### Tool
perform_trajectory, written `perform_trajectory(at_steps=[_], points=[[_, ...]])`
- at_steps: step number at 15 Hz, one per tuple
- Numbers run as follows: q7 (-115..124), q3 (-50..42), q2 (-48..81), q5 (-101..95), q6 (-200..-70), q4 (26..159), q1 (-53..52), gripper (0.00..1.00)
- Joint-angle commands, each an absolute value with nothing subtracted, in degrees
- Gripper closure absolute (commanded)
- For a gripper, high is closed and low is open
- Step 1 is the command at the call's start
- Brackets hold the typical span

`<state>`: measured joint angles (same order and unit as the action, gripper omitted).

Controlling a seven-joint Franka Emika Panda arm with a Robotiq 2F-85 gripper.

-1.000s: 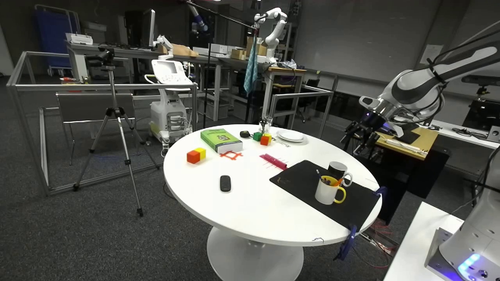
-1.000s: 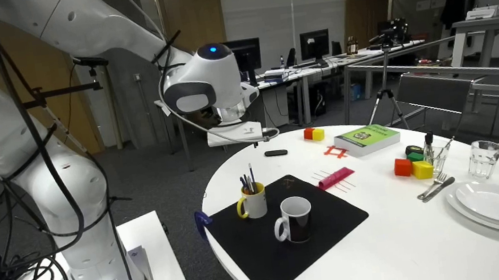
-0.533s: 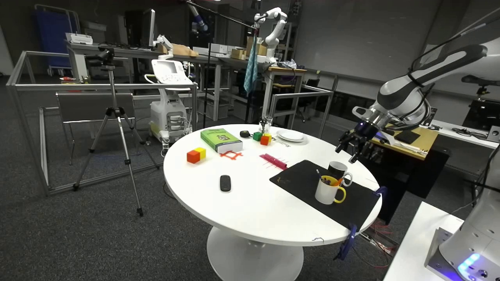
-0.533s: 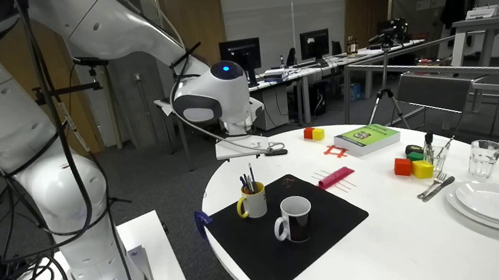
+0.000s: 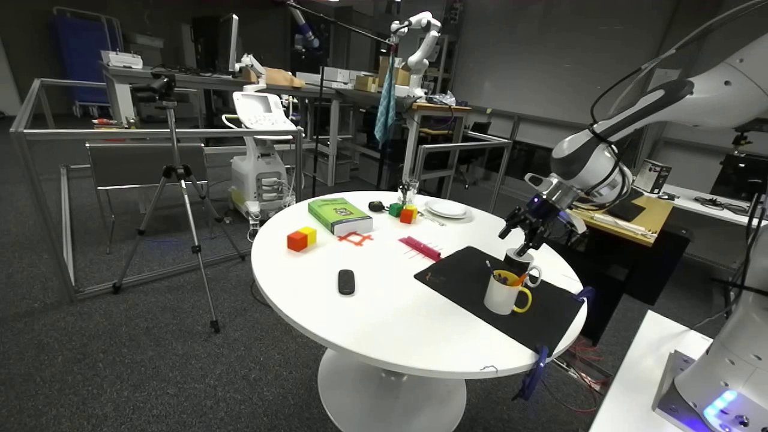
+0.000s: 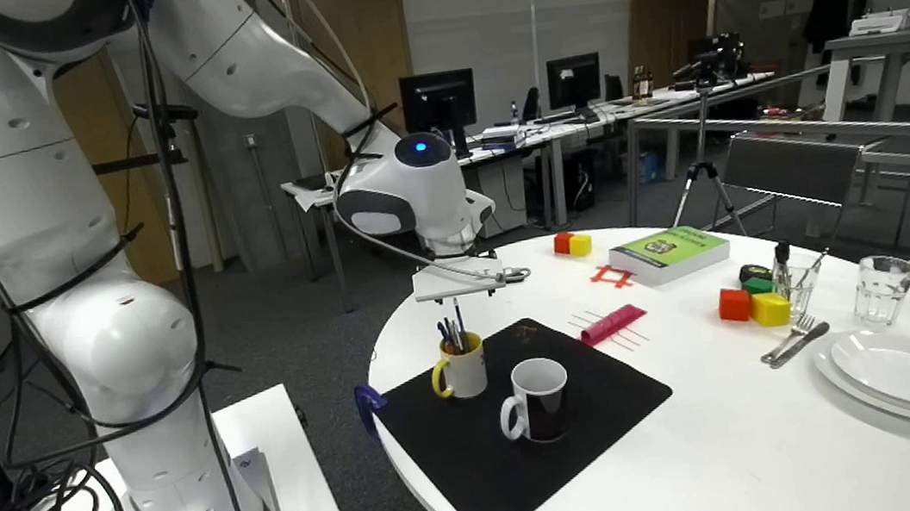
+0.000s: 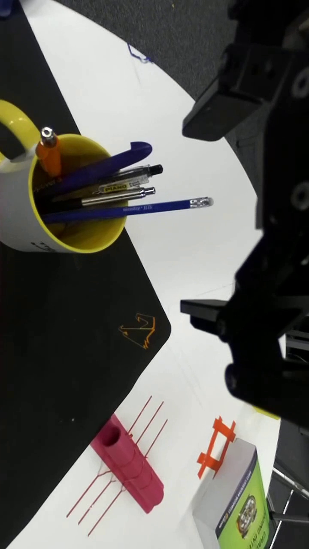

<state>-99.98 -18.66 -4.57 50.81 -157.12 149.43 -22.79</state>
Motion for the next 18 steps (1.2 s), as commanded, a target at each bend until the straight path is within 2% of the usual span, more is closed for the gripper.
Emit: perform_trajectory(at_steps=[1, 18], points=[[-99.67, -18.50, -3.50, 51.51, -157.14, 148.81, -23.14, 0.00], [-114.69, -15.09, 0.34, 67.36, -158.56, 146.62, -24.63, 0.00]])
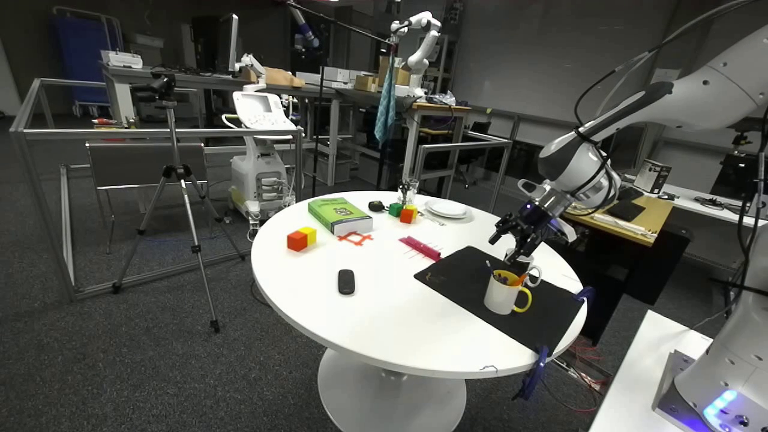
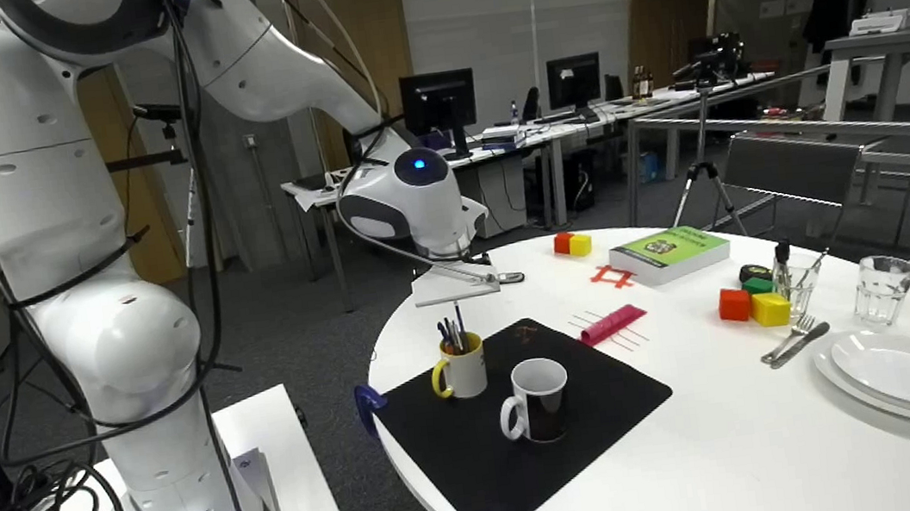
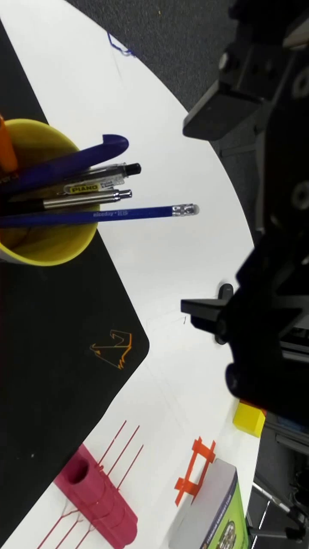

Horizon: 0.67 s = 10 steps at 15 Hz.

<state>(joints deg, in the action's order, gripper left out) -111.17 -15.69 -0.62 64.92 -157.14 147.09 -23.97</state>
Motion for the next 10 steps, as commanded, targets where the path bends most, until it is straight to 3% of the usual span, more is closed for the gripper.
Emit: perform_trajectory(at_steps=[1, 6, 10], points=[[-114.96, -14.95, 0.64, 67.47, -158.66, 146.50, -24.73, 0.00], [-116.12, -14.26, 2.44, 69.37, -160.57, 145.74, -24.61, 0.06], [-116.89, -13.76, 3.61, 72.37, -161.32, 144.97, -24.68, 0.05]])
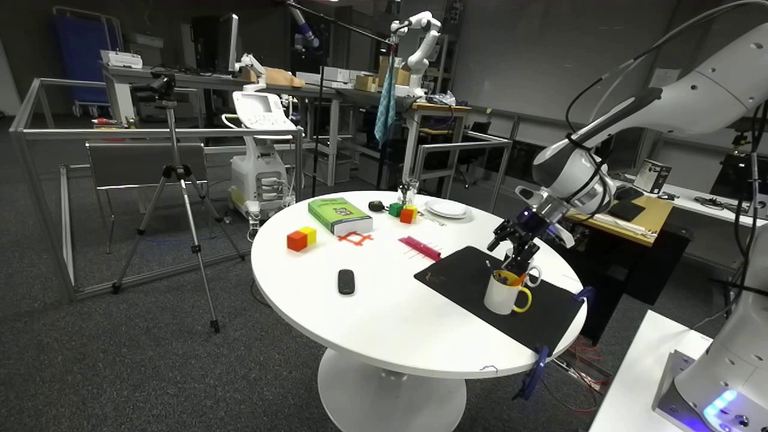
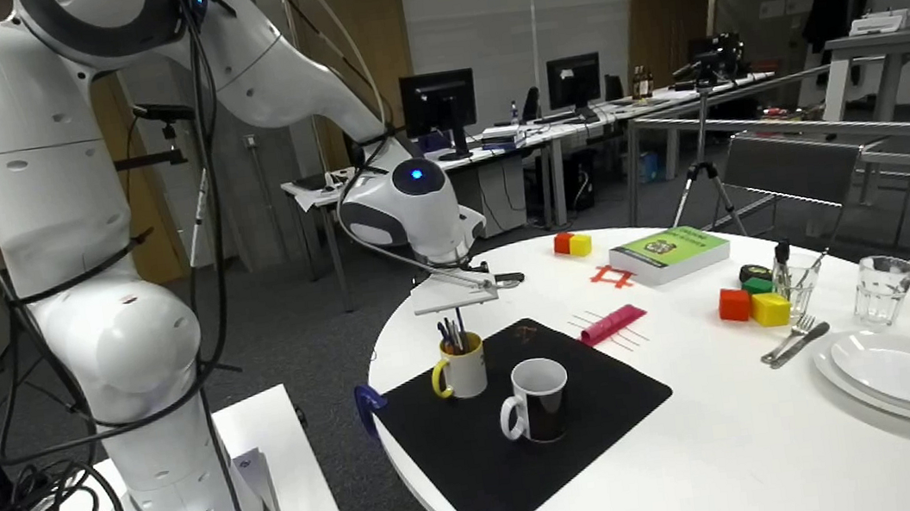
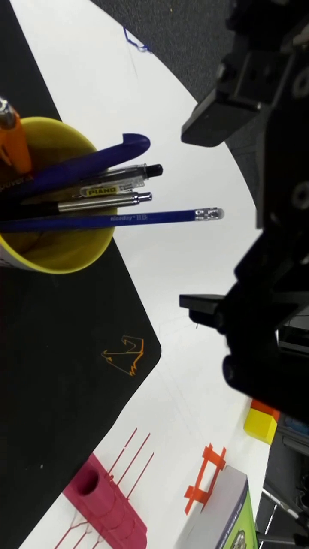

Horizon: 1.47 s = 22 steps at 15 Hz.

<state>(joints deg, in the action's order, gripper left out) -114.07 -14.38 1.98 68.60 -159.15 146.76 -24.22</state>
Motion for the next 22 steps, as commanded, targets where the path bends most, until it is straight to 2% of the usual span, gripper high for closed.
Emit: perform_trajectory(at_steps=[1, 9, 10, 11, 13, 21, 22], points=[[-116.91, -13.61, 3.97, 72.97, -161.43, 144.73, -24.70, 0.04], [-116.56, -12.35, 7.96, 74.91, -160.59, 141.45, -24.73, 0.09], [-116.63, -12.18, 8.38, 74.95, -160.54, 141.06, -24.73, 0.14], [-116.66, -12.07, 8.83, 74.87, -160.38, 140.71, -24.78, 0.36], [-116.60, -11.92, 9.38, 74.52, -160.12, 140.24, -24.75, 0.40], [-115.83, -12.01, 9.53, 73.32, -160.22, 139.67, -24.63, 1.00], [-115.53, -12.07, 9.23, 72.96, -160.34, 139.77, -24.69, 1.00]])
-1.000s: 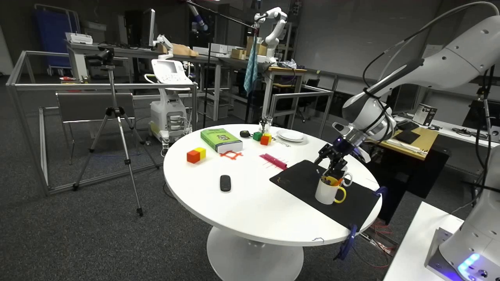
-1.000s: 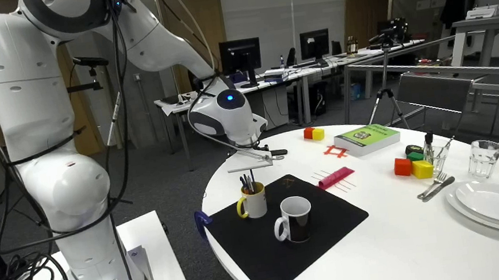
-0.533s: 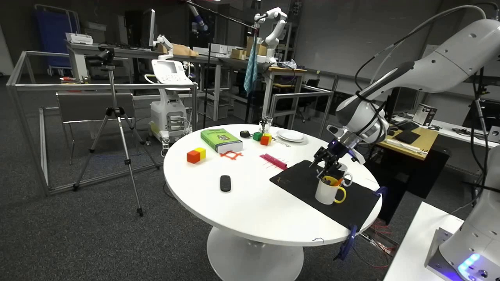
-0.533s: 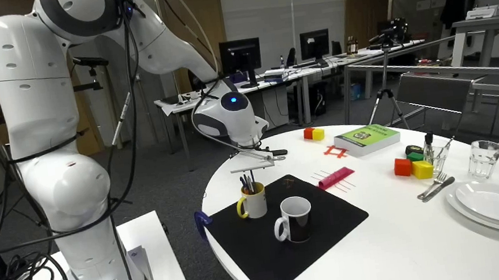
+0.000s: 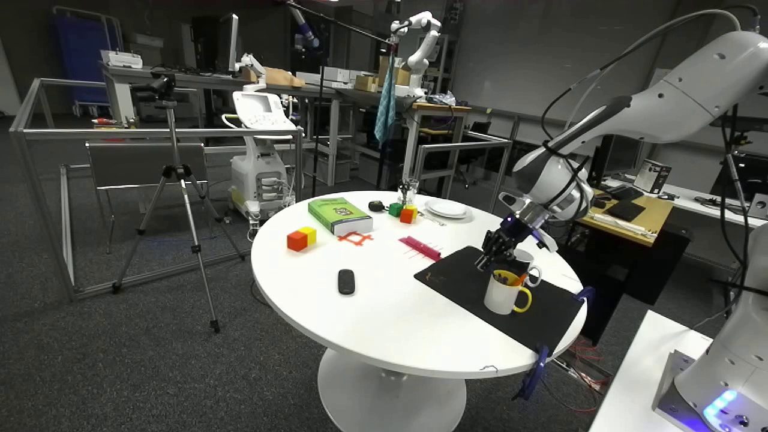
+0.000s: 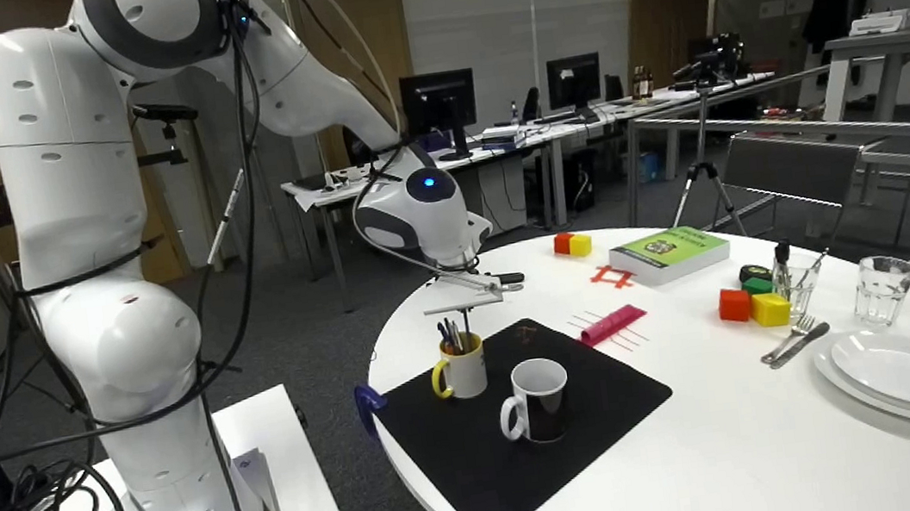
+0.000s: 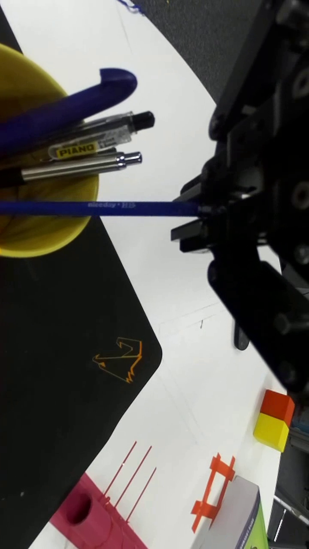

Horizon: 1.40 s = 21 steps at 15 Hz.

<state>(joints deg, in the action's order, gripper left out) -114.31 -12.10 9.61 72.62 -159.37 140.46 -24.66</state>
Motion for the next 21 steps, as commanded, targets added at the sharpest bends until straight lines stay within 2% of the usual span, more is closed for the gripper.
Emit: perform_trajectory(at_steps=[1, 9, 21], points=[[-115.49, -12.08, 9.01, 72.83, -160.40, 139.80, -24.71, 1.00], [-109.48, -12.35, 2.91, 67.47, -160.52, 141.68, -25.31, 0.99], [-104.67, -12.56, -13.59, 66.29, -158.49, 144.43, -23.56, 0.99]])
